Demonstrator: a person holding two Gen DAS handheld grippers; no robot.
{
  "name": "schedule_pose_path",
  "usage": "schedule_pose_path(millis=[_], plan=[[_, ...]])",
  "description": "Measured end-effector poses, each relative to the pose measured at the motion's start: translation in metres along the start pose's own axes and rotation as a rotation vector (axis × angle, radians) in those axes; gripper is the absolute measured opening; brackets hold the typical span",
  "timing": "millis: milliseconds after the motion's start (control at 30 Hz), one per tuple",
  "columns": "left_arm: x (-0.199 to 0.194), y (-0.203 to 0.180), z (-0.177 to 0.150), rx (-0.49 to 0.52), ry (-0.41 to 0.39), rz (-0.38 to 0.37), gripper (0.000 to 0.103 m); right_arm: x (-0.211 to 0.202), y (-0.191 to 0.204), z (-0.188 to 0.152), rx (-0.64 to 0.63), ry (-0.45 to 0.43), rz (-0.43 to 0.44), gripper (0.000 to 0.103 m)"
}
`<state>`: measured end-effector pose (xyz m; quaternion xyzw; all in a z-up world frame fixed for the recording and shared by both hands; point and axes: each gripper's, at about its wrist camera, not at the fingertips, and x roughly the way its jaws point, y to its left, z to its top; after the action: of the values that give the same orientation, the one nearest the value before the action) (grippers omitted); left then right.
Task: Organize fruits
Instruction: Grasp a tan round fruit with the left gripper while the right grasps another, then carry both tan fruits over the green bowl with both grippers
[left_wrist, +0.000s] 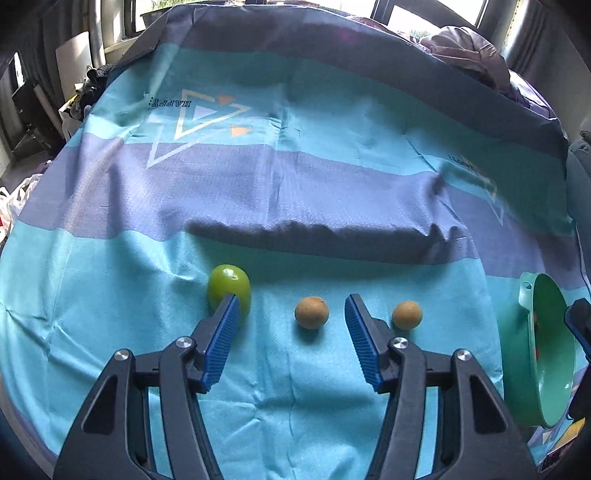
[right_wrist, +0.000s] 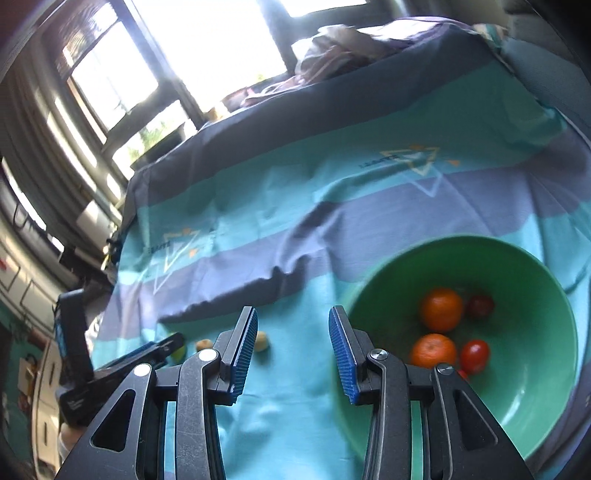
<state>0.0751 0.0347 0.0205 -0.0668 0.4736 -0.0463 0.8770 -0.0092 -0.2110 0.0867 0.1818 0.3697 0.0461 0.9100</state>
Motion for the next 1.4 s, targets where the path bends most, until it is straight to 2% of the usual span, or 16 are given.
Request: schedule_pose_path(millis=[133, 267, 400, 500, 733, 1000, 1100, 1400], plan=[[0.015, -0.002, 0.005, -0.001, 0.032, -0.029, 0.049, 0.033, 0.029, 0.014, -0.048, 0.103, 0.063, 0.041], [0.032, -0.006, 0.006, -0.009, 0.078, -0.038, 0.041, 0.080, 0.044, 0.017, -0.069, 0.223, 0.060, 0.041], [0.047, -0.006, 0.003, 0.000, 0.122, -0.021, 0.034, 0.113, 0.043, 0.003, -0.061, 0.276, 0.065, 0.041], [0.053, -0.004, 0.004, -0.018, 0.134, -0.028, 0.036, 0.128, 0.043, -0.007, -0.074, 0.319, 0.034, 0.040], [0.055, -0.008, 0.003, 0.003, 0.097, 0.012, 0.026, 0.145, 0.044, -0.015, -0.110, 0.361, -0.005, 0.037], [0.054, -0.004, 0.004, -0.025, 0.104, 0.025, 0.025, 0.154, 0.039, -0.019, -0.111, 0.374, -0.040, 0.035], [0.050, -0.004, 0.004, -0.023, 0.099, 0.022, 0.025, 0.157, 0.039, -0.021, -0.107, 0.390, -0.032, 0.031], [0.032, -0.011, 0.003, 0.006, 0.060, 0.009, 0.025, 0.155, 0.046, -0.026, -0.156, 0.356, -0.059, 0.030]])
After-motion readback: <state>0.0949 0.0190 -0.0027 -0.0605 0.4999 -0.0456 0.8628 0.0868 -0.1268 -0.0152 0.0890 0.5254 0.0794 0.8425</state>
